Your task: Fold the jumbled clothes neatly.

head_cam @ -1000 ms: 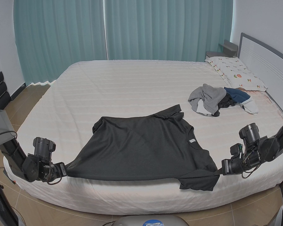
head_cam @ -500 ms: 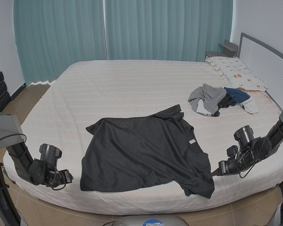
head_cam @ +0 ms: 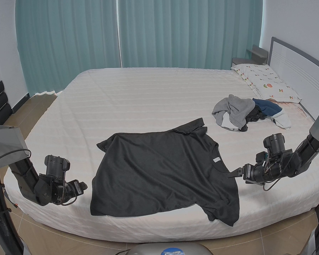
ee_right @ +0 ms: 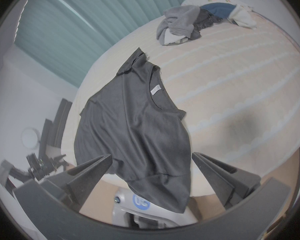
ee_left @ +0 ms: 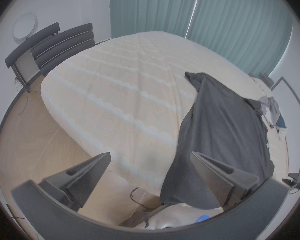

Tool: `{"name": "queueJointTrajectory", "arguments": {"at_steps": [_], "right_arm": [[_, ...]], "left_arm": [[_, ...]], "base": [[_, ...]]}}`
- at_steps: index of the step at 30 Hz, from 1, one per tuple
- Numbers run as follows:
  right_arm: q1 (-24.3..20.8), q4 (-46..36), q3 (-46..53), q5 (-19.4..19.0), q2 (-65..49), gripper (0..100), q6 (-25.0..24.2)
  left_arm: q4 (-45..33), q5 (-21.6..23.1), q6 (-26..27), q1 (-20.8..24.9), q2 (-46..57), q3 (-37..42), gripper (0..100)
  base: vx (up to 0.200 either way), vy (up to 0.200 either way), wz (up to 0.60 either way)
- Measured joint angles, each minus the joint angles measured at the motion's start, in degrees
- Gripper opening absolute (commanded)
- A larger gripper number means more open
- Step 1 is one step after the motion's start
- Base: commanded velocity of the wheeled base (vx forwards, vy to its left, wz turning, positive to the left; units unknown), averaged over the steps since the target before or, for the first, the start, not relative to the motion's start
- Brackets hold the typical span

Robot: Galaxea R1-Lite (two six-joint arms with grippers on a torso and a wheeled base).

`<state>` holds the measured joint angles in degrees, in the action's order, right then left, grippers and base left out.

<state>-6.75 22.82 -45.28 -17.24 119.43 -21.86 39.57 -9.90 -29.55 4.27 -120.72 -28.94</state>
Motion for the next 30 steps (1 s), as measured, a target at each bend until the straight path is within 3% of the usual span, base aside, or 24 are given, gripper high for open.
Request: {"name": "queueJointTrajectory", "arguments": {"at_steps": [4,10,14,19,25,30], "right_arm": [[0.06,3.83,-1.16,-2.28,2.43,100,-6.96],[0.65,9.23,-3.28,-10.64,5.88,100,-16.07],[0.98,12.59,-4.52,-11.52,8.35,100,-20.35],[1.57,18.37,-5.3,-11.76,10.61,100,-25.65],[1.79,24.15,-4.8,-11.72,12.41,100,-27.84],[1.57,24.47,-4.47,-11.72,13.31,100,-28.2]], "left_arm": [[1.69,0.24,-1.71,0.39,-0.3,-0.33,100],[2.47,1.41,-3.8,1.24,-0.69,-0.74,100],[2.6,2.27,-5.58,1.55,-1.05,-1.18,100],[2.6,4.4,-7.27,1.71,-1.3,-1.65,100],[2.6,5.03,-7.95,1.85,-1.82,-2.12,100],[2.61,5.12,-12.46,1.93,-2.46,-3.66,100]], "base": [[0.0,0.0,0.0],[0.0,0.0,0.0],[0.0,0.0,0.0],[0.0,0.2,0.0],[0.0,0.033,0.0],[0.0,0.0,0.0]]}}
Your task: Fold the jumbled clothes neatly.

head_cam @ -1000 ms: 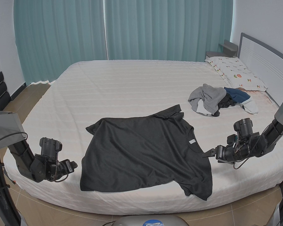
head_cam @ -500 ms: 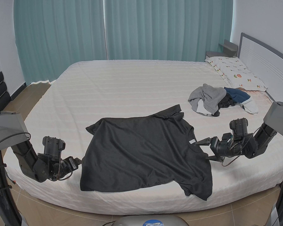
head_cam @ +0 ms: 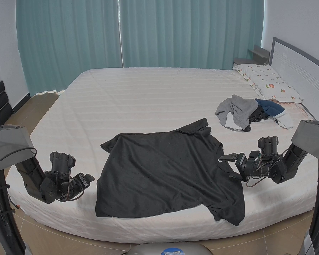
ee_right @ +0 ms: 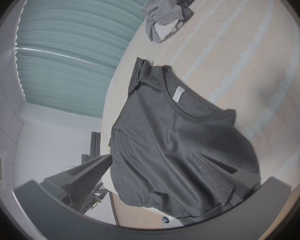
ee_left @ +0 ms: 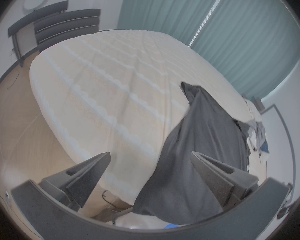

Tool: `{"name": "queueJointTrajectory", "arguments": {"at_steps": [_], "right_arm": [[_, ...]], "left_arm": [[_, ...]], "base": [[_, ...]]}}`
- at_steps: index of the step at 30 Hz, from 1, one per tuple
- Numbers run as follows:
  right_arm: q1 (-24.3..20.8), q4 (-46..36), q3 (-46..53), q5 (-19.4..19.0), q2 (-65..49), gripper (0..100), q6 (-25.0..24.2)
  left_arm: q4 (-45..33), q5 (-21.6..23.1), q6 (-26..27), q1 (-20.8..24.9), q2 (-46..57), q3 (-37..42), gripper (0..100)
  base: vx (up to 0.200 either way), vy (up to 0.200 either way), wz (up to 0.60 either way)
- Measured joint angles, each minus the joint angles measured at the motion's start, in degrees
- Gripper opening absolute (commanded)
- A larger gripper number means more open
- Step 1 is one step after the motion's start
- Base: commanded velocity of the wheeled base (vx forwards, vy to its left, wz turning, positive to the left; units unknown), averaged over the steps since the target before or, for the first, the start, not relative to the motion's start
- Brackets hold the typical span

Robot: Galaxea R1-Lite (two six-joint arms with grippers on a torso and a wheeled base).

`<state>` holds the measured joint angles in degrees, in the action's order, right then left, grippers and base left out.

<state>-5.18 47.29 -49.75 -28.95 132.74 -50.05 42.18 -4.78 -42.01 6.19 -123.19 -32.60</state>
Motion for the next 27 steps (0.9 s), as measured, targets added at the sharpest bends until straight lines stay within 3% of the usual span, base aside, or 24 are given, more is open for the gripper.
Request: {"name": "queueJointTrajectory", "arguments": {"at_steps": [5,14,27], "right_arm": [[-0.07,-0.02,0.02,-0.02,0.39,100,-0.04],[-0.07,-0.02,-0.17,-0.09,0.67,100,-0.09],[-0.07,0.12,-0.2,-0.09,0.8,100,-0.13]], "left_arm": [[0.07,0.49,-2.39,0.66,-1.04,-1.61,100],[0.1,2.49,-5.61,1.88,-1.87,-3.23,100],[0.07,2.0,-10.97,2.51,-3.57,-13.37,100]], "base": [[0.0,0.0,0.0],[0.2,0.0,0.0],[0.0,0.0,0.0]]}}
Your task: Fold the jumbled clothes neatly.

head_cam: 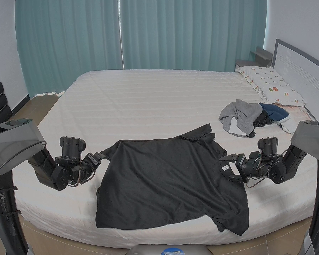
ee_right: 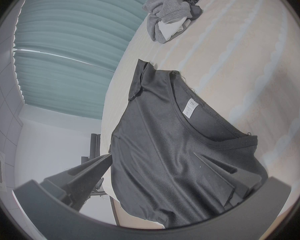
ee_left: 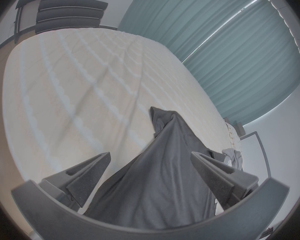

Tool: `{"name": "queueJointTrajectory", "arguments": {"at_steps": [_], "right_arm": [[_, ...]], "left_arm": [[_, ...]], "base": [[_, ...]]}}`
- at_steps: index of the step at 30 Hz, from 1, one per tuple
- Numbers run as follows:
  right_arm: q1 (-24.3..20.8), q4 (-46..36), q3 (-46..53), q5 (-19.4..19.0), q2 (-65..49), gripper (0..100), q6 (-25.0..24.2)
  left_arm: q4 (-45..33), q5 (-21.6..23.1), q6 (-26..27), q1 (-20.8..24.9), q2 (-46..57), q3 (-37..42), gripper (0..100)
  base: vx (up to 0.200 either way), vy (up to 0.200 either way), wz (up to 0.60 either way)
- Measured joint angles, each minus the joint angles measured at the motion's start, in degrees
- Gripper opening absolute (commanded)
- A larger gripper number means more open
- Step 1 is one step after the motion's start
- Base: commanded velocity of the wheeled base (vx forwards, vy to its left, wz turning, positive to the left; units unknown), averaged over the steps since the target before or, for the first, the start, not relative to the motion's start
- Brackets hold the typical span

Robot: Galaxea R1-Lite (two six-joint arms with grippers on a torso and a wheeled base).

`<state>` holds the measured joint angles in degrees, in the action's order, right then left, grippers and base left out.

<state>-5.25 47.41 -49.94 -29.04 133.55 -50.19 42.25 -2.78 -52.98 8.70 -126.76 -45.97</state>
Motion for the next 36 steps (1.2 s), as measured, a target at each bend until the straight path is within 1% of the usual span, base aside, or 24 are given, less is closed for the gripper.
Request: {"name": "queueJointTrajectory", "arguments": {"at_steps": [5,16,20,29,30,36], "right_arm": [[0.0,0.02,0.11,0.04,0.0,100,0.0],[-0.06,0.02,0.28,0.15,0.11,100,0.1],[-0.09,0.05,0.28,0.24,0.11,100,0.18],[-0.11,0.05,0.3,0.3,0.16,100,0.27],[-0.12,0.02,0.3,0.33,0.18,100,0.27],[-0.12,0.02,0.26,0.41,0.22,100,0.32]], "left_arm": [[-0.09,-0.33,-0.01,-0.05,-2.86,-5.6,100],[-0.4,0.07,0.67,0.09,-12.52,-22.44,100],[-0.55,0.07,3.33,0.05,-16.52,-25.66,100],[-0.68,-0.33,4.02,0.06,-21.86,-33.02,100],[-0.88,-0.39,4.02,0.06,-22.53,-34.1,0],[-5.88,-0.83,3.94,0.06,-25.28,-38.45,0]], "base": [[0.0,0.0,0.0],[0.0,0.0,0.0],[0.0,0.0,0.0],[0.0,0.0,0.0],[0.0,0.0,0.0],[0.0,0.0,0.0]]}}
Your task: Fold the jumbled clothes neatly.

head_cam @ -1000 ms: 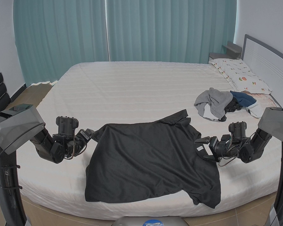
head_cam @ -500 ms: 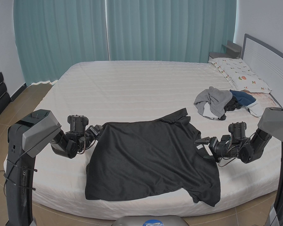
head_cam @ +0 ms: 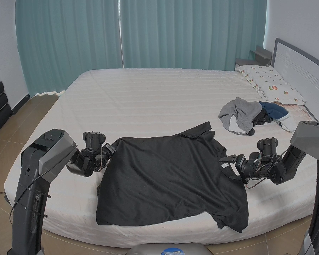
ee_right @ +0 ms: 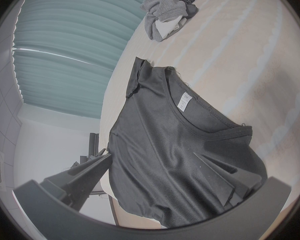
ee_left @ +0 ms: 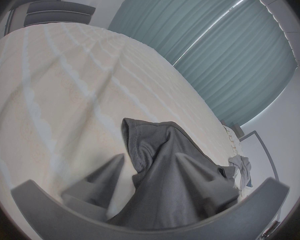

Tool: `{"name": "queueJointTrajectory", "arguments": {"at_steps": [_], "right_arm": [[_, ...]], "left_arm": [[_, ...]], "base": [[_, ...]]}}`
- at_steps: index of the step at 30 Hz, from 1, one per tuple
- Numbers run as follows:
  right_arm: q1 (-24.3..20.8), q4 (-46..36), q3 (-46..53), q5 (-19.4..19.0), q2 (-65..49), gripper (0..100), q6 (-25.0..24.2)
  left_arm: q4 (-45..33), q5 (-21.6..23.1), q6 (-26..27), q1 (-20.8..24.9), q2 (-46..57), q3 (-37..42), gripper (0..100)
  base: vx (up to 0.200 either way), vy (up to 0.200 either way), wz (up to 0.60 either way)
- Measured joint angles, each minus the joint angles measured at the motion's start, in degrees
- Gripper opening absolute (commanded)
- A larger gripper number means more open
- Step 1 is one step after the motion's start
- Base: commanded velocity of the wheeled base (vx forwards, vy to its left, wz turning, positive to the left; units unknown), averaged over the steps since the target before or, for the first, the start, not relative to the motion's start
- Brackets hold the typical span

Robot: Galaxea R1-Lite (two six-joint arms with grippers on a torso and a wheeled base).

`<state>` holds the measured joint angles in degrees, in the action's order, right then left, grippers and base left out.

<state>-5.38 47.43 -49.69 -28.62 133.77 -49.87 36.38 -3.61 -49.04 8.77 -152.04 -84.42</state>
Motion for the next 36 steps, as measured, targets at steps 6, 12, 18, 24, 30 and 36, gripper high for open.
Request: {"name": "queueJointTrajectory", "arguments": {"at_steps": [6,12,18,24,30,36], "right_arm": [[-0.05,0.07,-0.04,0.11,0.27,100,0.11],[-0.05,0.82,0.05,0.2,0.49,100,0.15],[-0.05,3.96,1.07,0.24,0.83,100,0.15],[-0.05,4.13,1.54,0.27,1.02,100,0.15],[-0.05,4.13,1.68,0.27,1.05,100,0.12],[-0.05,4.13,1.68,0.27,1.07,100,0.12]], "left_arm": [[-0.8,-4.75,-4.08,-0.23,-1.88,-6.95,0],[3.58,-8.18,-10.57,-1.13,-3.33,-12.28,0],[4.84,-8.44,-10.51,-1.61,-4.19,-12.47,0],[0.07,-7.69,-10.48,-1.83,-4.46,-11.91,100],[-1.13,-6.57,-10.18,-1.94,-4.8,-12.37,100],[-1.82,-5.06,-6.51,-1.83,-5.27,-12.5,100]], "base": [[0.0,0.0,0.0],[0.0,0.0,0.0],[0.0,0.0,0.0],[0.0,0.0,0.0],[0.0,0.0,0.0],[0.0,0.0,0.0]]}}
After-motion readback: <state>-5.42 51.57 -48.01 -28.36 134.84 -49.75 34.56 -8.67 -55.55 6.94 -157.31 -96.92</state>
